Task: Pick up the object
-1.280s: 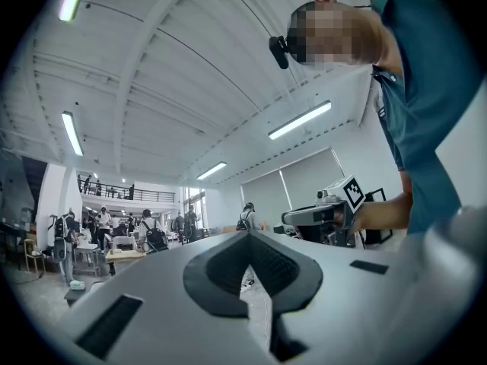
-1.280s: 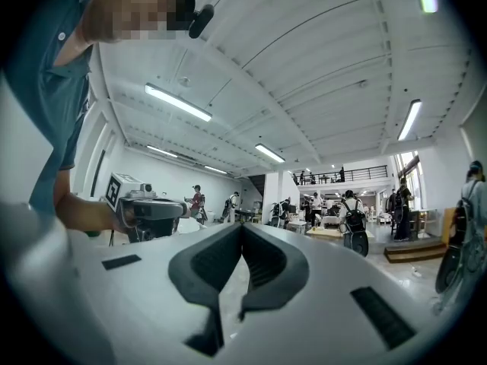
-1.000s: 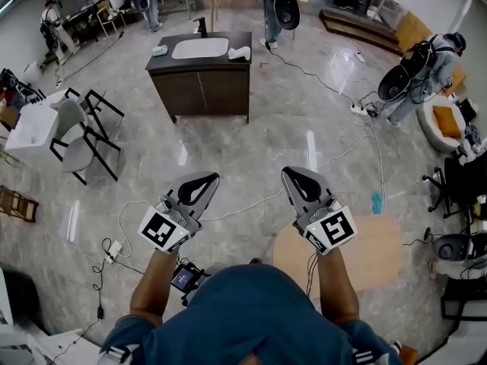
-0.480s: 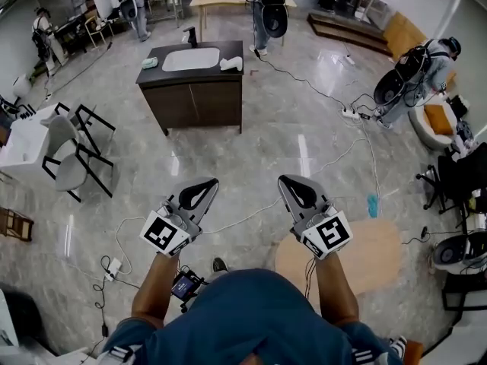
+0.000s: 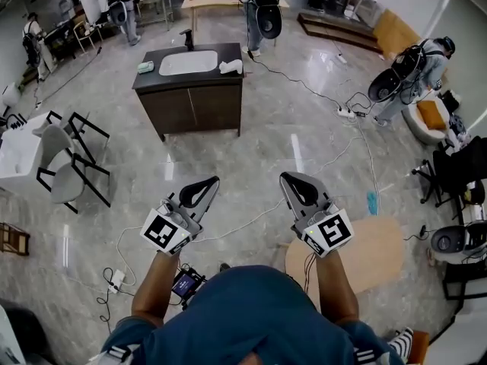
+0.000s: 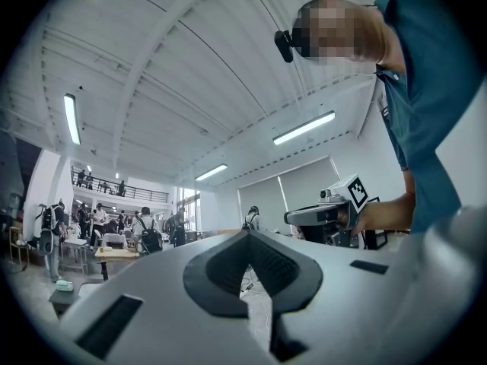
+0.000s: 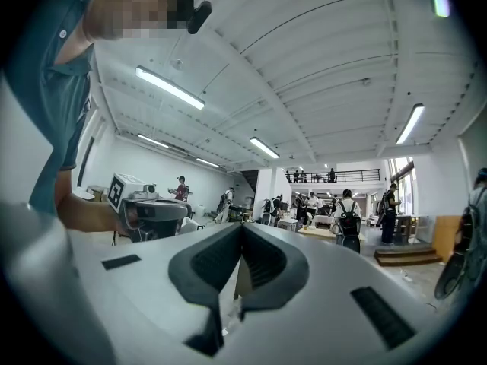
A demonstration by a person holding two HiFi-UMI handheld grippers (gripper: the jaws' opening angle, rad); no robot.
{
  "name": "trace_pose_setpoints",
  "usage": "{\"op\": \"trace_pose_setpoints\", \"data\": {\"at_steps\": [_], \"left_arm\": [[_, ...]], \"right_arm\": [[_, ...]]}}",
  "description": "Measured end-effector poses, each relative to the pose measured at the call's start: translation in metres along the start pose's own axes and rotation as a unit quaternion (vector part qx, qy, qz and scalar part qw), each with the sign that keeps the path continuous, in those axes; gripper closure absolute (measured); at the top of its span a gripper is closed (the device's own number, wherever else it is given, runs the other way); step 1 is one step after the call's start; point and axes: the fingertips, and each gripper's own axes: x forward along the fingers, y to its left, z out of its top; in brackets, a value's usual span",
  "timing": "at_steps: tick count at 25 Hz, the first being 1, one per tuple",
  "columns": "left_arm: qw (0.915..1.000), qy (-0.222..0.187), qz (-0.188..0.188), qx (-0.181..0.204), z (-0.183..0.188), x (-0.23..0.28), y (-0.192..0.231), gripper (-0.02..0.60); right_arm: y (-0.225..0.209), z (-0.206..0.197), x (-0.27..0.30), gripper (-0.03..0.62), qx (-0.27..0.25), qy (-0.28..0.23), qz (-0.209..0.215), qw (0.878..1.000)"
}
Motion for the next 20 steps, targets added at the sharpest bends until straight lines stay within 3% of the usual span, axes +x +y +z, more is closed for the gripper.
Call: {"op": "trace_pose_setpoints", "data": {"at_steps": [9,20], "left_arm": [[0.9999,-0.005,-0.006,-0.01,-0.008,0.003,0.027,0.578],[0.9996,0.023,0.012,-0.005,-0.027,0.059,0.059,0.578]], "right_arm": [[0.003,-0.005,0.03,0.58,0.0,0.009,0.004,1.0],[-0.06,-0.023,0.064,0.58,0.02,-0.004,0.028,0.999]]}}
